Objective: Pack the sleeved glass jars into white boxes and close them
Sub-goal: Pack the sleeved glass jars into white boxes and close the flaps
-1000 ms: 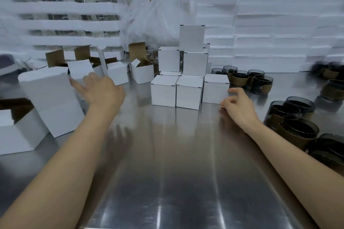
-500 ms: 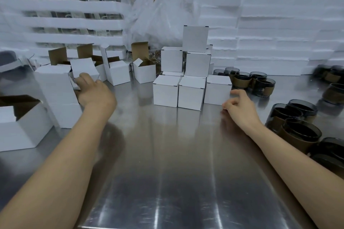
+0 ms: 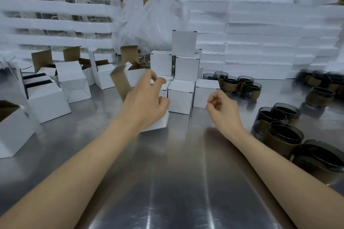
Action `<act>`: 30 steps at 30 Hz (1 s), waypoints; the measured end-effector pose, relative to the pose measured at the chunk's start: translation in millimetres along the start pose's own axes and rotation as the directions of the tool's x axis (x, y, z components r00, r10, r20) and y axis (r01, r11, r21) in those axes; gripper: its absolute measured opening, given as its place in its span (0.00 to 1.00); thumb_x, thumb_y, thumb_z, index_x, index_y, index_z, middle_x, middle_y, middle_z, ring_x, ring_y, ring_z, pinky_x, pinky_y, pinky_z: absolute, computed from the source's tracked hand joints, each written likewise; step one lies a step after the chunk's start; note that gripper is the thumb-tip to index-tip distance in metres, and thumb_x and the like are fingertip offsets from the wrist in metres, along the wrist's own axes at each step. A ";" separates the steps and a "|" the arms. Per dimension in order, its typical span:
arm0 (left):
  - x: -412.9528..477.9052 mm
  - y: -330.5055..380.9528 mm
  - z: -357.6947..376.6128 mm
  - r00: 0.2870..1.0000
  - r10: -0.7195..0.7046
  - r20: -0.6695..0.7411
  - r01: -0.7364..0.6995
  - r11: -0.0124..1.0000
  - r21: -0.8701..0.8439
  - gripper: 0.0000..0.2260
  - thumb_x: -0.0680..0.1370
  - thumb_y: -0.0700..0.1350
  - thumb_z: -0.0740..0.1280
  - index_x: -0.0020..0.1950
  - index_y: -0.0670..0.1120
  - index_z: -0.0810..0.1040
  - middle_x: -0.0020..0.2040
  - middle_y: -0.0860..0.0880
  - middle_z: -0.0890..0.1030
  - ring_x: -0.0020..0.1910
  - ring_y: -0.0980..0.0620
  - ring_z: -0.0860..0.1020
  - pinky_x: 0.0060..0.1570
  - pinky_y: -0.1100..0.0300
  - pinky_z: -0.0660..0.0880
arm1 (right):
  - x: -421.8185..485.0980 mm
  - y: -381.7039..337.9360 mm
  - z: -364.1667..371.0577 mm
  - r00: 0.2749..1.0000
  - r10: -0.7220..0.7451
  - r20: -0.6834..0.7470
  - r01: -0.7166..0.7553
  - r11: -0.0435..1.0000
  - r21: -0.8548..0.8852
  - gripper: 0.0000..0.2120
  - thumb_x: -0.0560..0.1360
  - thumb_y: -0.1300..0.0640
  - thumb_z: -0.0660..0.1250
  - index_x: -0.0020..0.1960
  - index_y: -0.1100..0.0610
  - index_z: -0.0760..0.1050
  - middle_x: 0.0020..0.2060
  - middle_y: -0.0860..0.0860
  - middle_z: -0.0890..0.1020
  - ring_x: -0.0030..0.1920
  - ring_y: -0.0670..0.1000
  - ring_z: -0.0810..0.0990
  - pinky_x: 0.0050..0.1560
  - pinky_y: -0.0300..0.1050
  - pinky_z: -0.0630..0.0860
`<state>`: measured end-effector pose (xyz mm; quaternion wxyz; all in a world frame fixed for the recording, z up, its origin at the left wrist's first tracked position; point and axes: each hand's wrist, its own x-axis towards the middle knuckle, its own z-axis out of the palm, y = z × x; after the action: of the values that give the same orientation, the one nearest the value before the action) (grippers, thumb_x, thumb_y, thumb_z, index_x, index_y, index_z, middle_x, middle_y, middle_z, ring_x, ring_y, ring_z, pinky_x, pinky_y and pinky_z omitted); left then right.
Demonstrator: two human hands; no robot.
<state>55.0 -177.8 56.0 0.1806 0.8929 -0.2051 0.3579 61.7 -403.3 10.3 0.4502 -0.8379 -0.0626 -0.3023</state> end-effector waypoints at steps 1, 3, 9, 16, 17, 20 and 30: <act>-2.5 3.9 2.0 0.996 0.088 -0.005 -0.088 0.991 -0.106 0.19 0.73 0.47 0.59 0.61 0.42 0.75 0.57 0.46 0.69 0.49 0.48 0.73 0.36 0.53 0.73 | -1.2 -2.0 -0.7 1.000 -0.028 0.001 0.028 1.000 0.003 0.10 0.72 0.65 0.64 0.40 0.50 0.71 0.32 0.46 0.76 0.33 0.45 0.72 0.41 0.48 0.72; -7.8 7.9 5.4 0.961 0.275 -0.037 -0.275 0.920 -0.280 0.19 0.73 0.45 0.58 0.60 0.40 0.75 0.56 0.44 0.70 0.47 0.48 0.73 0.40 0.49 0.76 | -3.5 -6.0 -3.0 0.995 -0.097 0.019 0.097 0.995 0.009 0.10 0.75 0.63 0.62 0.43 0.48 0.72 0.32 0.45 0.76 0.32 0.46 0.73 0.40 0.50 0.73; -14.5 3.0 15.7 0.841 0.490 -0.231 -0.540 0.728 -0.421 0.24 0.72 0.43 0.61 0.68 0.44 0.64 0.59 0.46 0.63 0.52 0.59 0.66 0.52 0.65 0.69 | -14.9 -31.4 -3.7 0.975 -0.169 0.143 0.120 0.946 0.301 0.11 0.79 0.51 0.55 0.56 0.49 0.73 0.51 0.47 0.79 0.49 0.48 0.79 0.48 0.47 0.78; -13.3 -4.7 30.2 0.716 0.594 -0.366 -0.687 0.693 -0.220 0.29 0.73 0.45 0.66 0.68 0.47 0.54 0.54 0.45 0.63 0.48 0.54 0.66 0.55 0.71 0.65 | -25.9 -43.8 9.5 0.924 -0.207 0.322 0.088 0.934 0.347 0.17 0.79 0.62 0.63 0.62 0.43 0.69 0.59 0.44 0.77 0.56 0.44 0.76 0.54 0.35 0.73; -13.6 -6.3 31.9 0.726 0.579 -0.371 -0.673 0.708 -0.213 0.29 0.74 0.45 0.67 0.69 0.48 0.54 0.54 0.45 0.63 0.47 0.56 0.64 0.55 0.72 0.64 | -25.3 -44.2 9.3 0.932 -0.195 0.305 0.087 0.938 0.334 0.19 0.79 0.65 0.61 0.62 0.43 0.69 0.58 0.45 0.77 0.53 0.44 0.76 0.51 0.35 0.73; -13.7 -12.4 35.8 0.783 0.502 -0.367 -0.593 0.780 -0.199 0.28 0.74 0.47 0.68 0.68 0.48 0.57 0.54 0.46 0.62 0.48 0.51 0.65 0.55 0.70 0.66 | -21.3 -44.6 3.8 0.953 -0.177 0.246 0.102 0.952 0.289 0.24 0.77 0.69 0.58 0.63 0.44 0.71 0.57 0.45 0.76 0.45 0.45 0.74 0.48 0.47 0.75; -12.8 -26.4 35.4 0.981 0.191 -0.023 -0.185 0.905 -0.383 0.17 0.75 0.46 0.71 0.62 0.42 0.75 0.45 0.56 0.64 0.42 0.61 0.70 0.45 0.73 0.67 | -16.1 -40.7 4.0 0.991 -0.109 0.073 0.087 0.963 0.255 0.12 0.73 0.67 0.66 0.43 0.50 0.73 0.50 0.45 0.74 0.43 0.44 0.77 0.46 0.45 0.78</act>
<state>79.6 -168.8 18.2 0.3149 0.8189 -0.3576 0.3199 35.1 -373.6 28.8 0.5340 -0.7822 -0.1611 -0.2774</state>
